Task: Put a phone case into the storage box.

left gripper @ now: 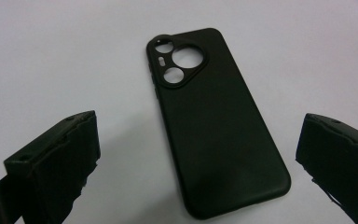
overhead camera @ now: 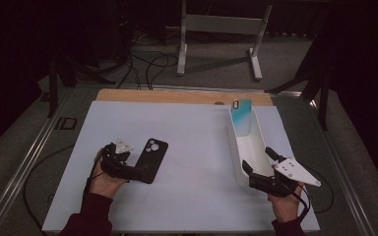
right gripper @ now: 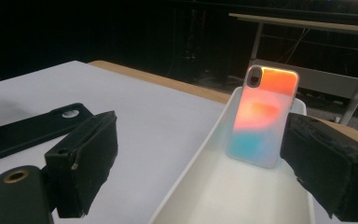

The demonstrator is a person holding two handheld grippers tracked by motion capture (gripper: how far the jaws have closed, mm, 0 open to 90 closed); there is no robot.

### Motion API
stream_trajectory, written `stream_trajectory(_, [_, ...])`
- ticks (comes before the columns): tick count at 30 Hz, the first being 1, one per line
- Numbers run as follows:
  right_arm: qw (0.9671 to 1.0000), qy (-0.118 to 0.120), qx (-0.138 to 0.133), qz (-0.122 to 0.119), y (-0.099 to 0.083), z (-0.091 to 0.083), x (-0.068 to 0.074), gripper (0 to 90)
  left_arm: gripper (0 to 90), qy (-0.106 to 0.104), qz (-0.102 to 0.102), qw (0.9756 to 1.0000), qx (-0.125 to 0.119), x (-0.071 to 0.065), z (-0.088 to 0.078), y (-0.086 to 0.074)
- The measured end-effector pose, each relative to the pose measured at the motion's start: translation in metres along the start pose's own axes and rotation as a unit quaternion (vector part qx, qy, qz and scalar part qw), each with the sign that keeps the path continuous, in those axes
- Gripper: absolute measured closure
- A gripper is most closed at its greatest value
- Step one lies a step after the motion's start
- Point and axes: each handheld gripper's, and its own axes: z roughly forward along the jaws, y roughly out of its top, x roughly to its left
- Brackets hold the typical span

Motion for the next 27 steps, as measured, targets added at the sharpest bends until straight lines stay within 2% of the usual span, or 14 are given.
stream_trajectory(6, [1.0, 0.0, 0.0, 0.001, 0.0, 0.0, 0.0, 10.8, 0.1, -0.007, 0.01, 0.9997, 0.022, -0.004, 0.011, 0.004])
stream_trajectory(8, [1.0, 0.0, 0.0, 0.001, 0.0, 0.0, 0.0, 10.8, 0.1, -0.007, 0.01, 0.9997, 0.022, -0.004, 0.011, 0.004])
stream_trajectory(9, [1.0, 0.0, 0.0, 0.001, 0.0, 0.0, 0.0, 10.8, 0.1, -0.01, 0.013, 0.9993, 0.035, -0.007, 0.017, 0.006])
stream_trajectory(11, [1.0, 0.0, 0.0, 0.0, 0.0, 0.0, 0.0, 10.8, 0.1, -0.011, 0.015, 0.999, 0.04, -0.008, 0.02, 0.007])
stream_trajectory(15, [1.0, 0.001, 0.0, 0.001, 0.0, 0.001, 0.001, 10.8, 0.2, -0.013, 0.019, 0.9977, 0.064, -0.012, 0.031, 0.01])
stream_trajectory(20, [1.0, 0.0, -0.002, 0.001, 0.0, 0.0, 0.0, 10.8, 0.2, -0.002, 0.013, 0.9962, 0.086, -0.017, 0.041, 0.012])
stream_trajectory(27, [1.0, -0.001, -0.003, 0.001, 0.001, 0.0, 0.0, 10.8, 0.2, -0.001, 0.001, 0.9946, 0.104, -0.02, 0.055, 0.013])
